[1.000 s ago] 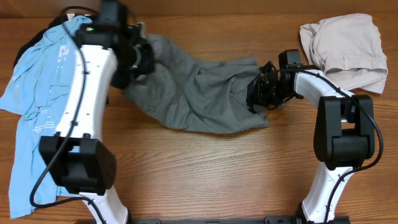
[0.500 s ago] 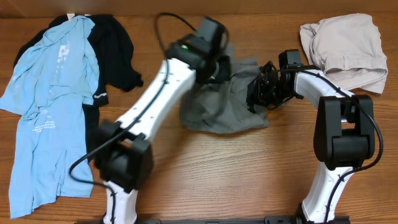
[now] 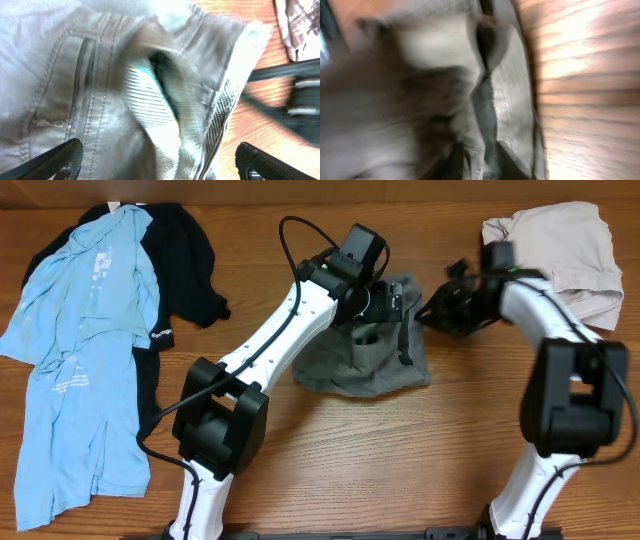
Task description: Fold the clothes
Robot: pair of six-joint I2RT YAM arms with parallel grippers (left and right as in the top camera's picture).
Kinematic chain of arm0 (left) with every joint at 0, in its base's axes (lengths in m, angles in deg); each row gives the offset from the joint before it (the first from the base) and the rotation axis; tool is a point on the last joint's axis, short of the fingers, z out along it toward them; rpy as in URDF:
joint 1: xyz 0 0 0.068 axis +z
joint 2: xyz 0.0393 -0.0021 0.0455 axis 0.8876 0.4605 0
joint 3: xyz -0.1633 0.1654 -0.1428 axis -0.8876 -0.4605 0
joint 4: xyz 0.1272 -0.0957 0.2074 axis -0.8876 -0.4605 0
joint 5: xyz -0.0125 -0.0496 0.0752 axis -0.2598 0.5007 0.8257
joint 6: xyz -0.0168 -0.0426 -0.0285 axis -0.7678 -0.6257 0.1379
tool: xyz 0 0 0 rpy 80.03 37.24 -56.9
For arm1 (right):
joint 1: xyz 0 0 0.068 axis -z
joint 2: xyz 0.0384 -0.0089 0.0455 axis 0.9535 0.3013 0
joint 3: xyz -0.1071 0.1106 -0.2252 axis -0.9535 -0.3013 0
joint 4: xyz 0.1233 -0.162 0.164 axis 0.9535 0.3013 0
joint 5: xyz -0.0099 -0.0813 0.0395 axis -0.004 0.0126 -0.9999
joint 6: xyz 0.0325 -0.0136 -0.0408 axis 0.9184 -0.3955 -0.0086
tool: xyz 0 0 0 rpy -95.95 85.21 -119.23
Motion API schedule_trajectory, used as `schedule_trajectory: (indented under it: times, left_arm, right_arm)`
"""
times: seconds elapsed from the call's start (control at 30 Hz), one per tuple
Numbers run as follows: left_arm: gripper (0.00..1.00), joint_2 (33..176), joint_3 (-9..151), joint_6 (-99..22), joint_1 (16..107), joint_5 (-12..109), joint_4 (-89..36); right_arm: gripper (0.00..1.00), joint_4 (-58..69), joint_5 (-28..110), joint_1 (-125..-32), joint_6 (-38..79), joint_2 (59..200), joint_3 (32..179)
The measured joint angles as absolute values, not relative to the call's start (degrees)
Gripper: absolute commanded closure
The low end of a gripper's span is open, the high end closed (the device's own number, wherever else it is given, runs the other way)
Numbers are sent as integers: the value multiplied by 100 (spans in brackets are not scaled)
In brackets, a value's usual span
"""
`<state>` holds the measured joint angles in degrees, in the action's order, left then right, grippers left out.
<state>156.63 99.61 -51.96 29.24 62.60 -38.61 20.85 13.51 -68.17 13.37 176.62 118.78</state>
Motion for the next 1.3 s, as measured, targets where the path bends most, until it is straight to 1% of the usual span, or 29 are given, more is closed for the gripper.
schedule_trajectory:
  times: [0.07,0.2,0.37,0.4,0.47,0.53,0.67,0.73,0.97,1.17,1.3]
  left_arm:
    - [0,15663,9963,-5192,2924,6256,-3844]
    - [0,15663,10081,-5161,2950,6240,-4084]
    - [0,15645,11012,-4991,3214,6216,-5177]
    - [0,15639,11254,-4947,3313,6218,-5470]
    - [0,15584,11762,-4825,3584,6264,-6062]
    - [0,15477,12236,-4709,3940,6369,-6613]
    - [0,15186,12806,-4580,4618,6697,-7289]
    - [0,15082,12935,-4556,4886,6843,-7457]
    - [0,15036,12955,-4442,5369,7104,-7800]
    - [0,15036,12955,-4383,5404,7298,-7859]
    - [0,15036,12955,-4368,5404,7359,-7859]
  right_arm:
    - [56,2205,1340,-6627,1367,17371,12086]
    - [43,2454,1335,-6345,1311,16742,12346]
    - [24,3081,1320,-6428,941,16652,12379]
    - [18,3160,1322,-6461,852,16665,12379]
    - [7,3324,1342,-6570,661,16674,12377]
    - [0,3451,1403,-6769,539,16674,12377]
    - [0,3481,1665,-7265,423,16674,12374]
    - [0,3425,2015,-7576,530,16674,12372]
    - [0,3342,3381,-8544,1031,16905,12374]
    - [0,3289,4118,-8561,1378,17445,12372]
    - [0,3204,4319,-8443,1477,17635,12368]
